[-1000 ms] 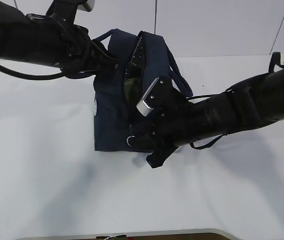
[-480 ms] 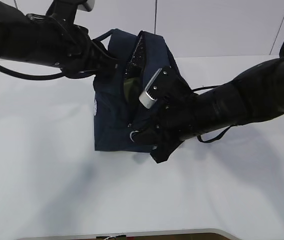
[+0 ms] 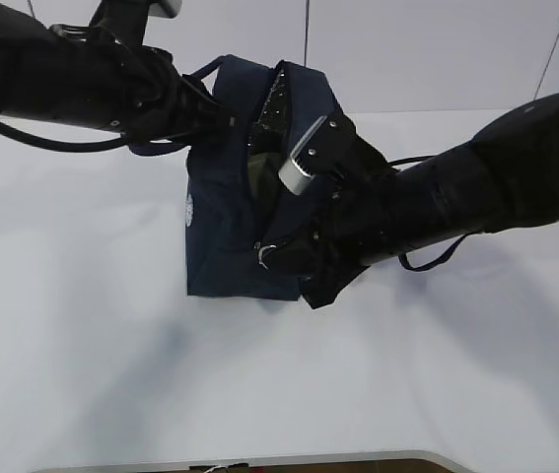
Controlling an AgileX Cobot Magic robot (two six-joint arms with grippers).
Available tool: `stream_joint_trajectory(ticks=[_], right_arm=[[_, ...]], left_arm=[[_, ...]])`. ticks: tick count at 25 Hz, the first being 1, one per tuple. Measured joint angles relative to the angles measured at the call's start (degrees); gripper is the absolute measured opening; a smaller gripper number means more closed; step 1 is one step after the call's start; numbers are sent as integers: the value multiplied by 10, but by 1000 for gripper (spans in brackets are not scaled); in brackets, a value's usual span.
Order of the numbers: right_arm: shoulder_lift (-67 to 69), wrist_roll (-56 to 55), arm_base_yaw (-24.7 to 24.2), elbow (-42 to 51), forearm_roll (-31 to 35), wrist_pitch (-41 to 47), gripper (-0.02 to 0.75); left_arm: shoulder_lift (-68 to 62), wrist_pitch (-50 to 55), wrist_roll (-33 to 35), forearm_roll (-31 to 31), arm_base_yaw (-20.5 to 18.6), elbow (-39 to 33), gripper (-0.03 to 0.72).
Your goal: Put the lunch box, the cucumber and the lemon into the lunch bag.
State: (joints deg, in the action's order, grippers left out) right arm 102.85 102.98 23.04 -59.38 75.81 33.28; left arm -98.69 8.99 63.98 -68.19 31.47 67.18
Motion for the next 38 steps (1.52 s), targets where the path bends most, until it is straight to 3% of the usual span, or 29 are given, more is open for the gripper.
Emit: stream_joint_trajectory(ticks=[10, 13, 17, 20, 26, 31, 38], right_arm=[[-3, -48, 0, 0, -60, 1, 5], [-3, -49, 0, 0, -61, 1, 5], [-3, -51, 0, 0, -62, 1, 5], [-3, -51, 0, 0, -62, 1, 5], [-3, -52, 0, 0, -62, 1, 5], [-3, -54, 0, -3, -62, 1, 5], [-3, -61, 0, -18, -67, 4, 5]], left_arm=[[0, 19, 0, -11, 0, 0, 14], [0, 20, 0, -11, 0, 0, 100], [15, 30, 0, -11, -2, 0, 291], [29, 59, 0, -12, -15, 0, 364], [56, 164, 0, -23, -60, 0, 387], [84, 227, 38, -21, -95, 0, 390], [103, 269, 56, 6, -103, -25, 391]])
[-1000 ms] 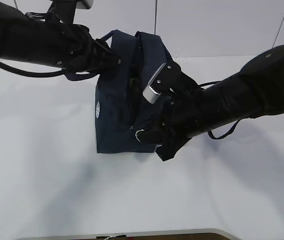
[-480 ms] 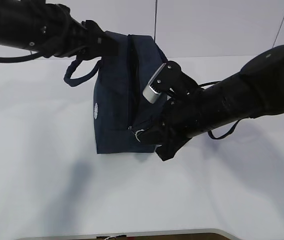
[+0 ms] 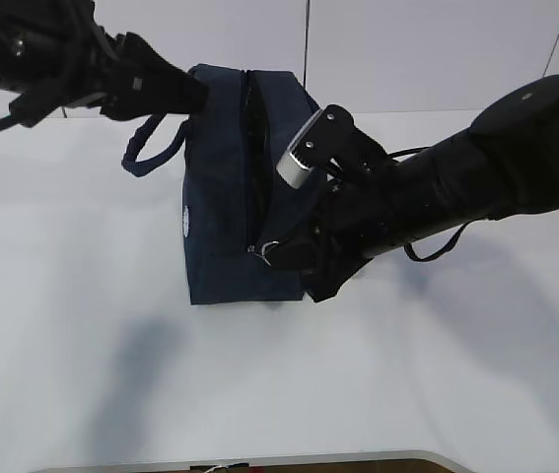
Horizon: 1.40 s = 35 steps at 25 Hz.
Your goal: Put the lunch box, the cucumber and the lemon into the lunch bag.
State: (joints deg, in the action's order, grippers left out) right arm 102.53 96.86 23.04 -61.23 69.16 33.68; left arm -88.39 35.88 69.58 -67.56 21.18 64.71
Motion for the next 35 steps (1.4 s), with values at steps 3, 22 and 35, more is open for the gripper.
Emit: stream_joint_trajectory(ticks=[3, 22, 35], right_arm=[[0, -2, 0, 0, -6, 0, 5], [0, -7, 0, 0, -21, 4, 5], [0, -8, 0, 0, -22, 8, 5]], left_arm=[[9, 0, 11, 0, 0, -31, 391], [-15, -20, 192, -220, 0, -135, 391], [-41, -11, 253, -276, 0, -136, 218]])
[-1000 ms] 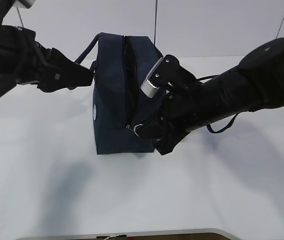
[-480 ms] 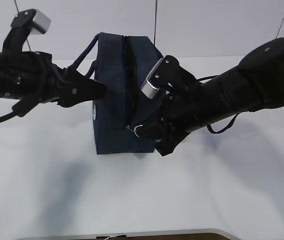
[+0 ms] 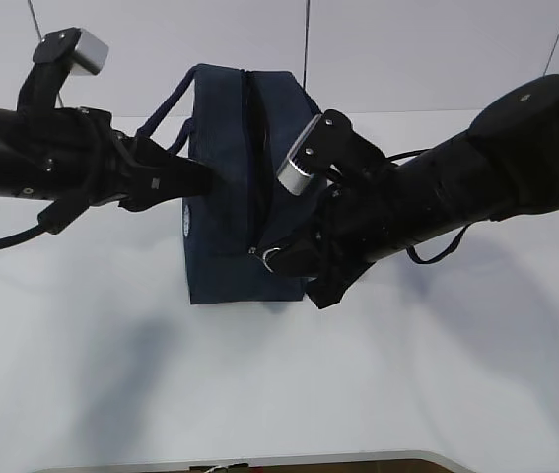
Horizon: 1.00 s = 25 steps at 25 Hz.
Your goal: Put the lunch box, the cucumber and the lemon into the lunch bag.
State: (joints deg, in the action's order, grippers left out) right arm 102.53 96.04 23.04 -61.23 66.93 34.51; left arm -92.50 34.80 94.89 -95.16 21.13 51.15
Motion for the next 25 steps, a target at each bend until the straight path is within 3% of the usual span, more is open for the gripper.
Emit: stream_joint_trajectory(ticks=[9, 16, 25], right_arm=[[0, 0, 0, 0, 0, 2, 5], [0, -39, 0, -4, -24, 3, 5], [0, -254, 0, -50, -97, 19, 5]], left_arm=[[-6, 11, 1, -2, 0, 0, -5], [-6, 14, 1, -2, 0, 0, -10], [-6, 15, 1, -3, 0, 0, -10]])
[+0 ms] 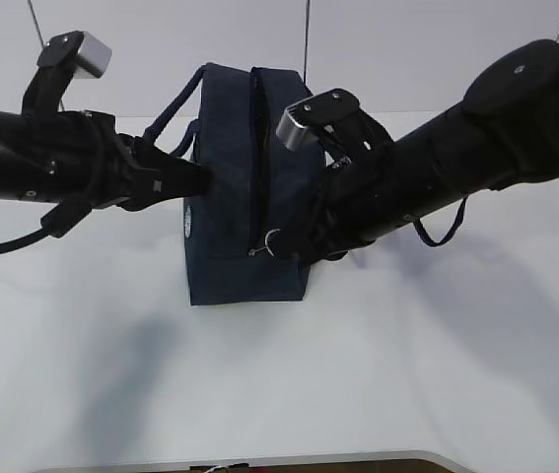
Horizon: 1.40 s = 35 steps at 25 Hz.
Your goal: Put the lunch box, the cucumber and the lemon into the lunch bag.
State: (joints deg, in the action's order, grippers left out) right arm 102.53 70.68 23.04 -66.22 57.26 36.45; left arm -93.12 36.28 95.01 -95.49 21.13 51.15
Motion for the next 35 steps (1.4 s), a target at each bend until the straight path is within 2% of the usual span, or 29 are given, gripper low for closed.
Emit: stream_joint_trajectory(ticks=[14, 22, 35], right_arm=[[0, -179, 0, -11, -10, 39, 5], [0, -194, 0, -17, -3, 40, 5], [0, -251, 0, -78, -18, 80, 5]], left_arm=[[0, 1, 0, -1, 0, 0, -12], [0, 1, 0, -1, 0, 0, -12], [0, 1, 0, -1, -1, 0, -12]])
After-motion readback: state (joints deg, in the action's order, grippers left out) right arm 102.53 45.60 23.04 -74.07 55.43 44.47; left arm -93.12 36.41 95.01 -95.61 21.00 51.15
